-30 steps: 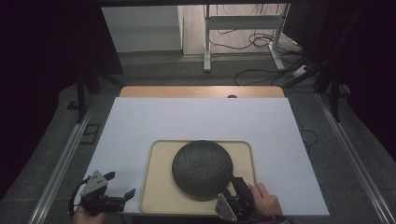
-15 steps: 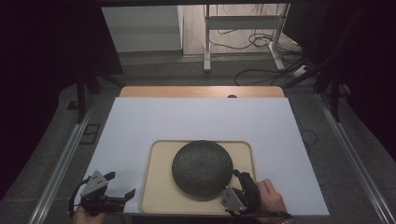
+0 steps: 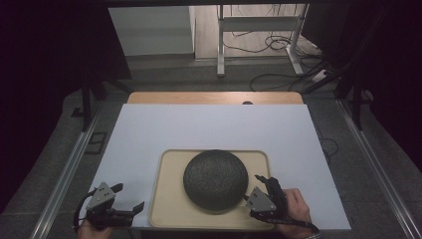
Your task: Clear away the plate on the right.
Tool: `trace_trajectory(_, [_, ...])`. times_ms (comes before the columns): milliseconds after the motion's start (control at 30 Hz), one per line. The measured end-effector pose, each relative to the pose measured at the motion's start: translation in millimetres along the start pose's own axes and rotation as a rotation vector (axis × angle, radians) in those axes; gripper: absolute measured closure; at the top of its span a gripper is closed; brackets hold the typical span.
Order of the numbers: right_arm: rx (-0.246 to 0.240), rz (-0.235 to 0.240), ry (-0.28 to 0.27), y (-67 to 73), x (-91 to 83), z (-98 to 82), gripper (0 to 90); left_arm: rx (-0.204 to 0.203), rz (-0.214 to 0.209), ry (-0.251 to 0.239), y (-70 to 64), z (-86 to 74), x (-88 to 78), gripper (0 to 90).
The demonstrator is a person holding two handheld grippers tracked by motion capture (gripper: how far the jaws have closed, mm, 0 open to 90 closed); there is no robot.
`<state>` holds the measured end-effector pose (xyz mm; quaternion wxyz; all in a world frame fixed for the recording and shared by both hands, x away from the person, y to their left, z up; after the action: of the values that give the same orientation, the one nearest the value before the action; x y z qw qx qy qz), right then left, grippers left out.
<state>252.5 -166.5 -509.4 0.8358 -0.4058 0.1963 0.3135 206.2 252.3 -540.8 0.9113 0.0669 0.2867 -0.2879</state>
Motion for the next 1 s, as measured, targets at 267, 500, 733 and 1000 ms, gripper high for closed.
trace_trajectory(267, [0.109,0.031,-0.004,-8.7,-2.7,-4.7,24.9,0.002,-0.001,0.002,-0.1,-0.2,0.3,0.0])
trace_trajectory(500, [0.185,0.050,-0.005,-14.6,-5.4,-11.5,20.2,0.003,-0.003,0.004,-0.3,-0.3,0.5,0.0])
trace_trajectory(733, [0.283,0.091,-0.019,-21.4,-10.0,-18.4,15.5,0.004,-0.006,0.007,-0.6,-0.5,0.9,0.0])
trace_trajectory(1000, [0.350,0.107,-0.032,-26.8,-16.4,-26.3,10.2,0.005,-0.006,0.009,-0.8,-0.5,1.2,0.0])
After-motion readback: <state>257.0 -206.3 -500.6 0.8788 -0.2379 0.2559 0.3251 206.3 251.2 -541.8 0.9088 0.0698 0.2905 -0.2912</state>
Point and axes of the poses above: each handheld gripper's, and its own axes: x roughly forward along the jaws, z roughly out of its top, y roughly to its left, the point moved 4 cm from there along x, roughly forward along the jaws, and after that the axes turned 3 degrees about x, right-handed, at the moved point
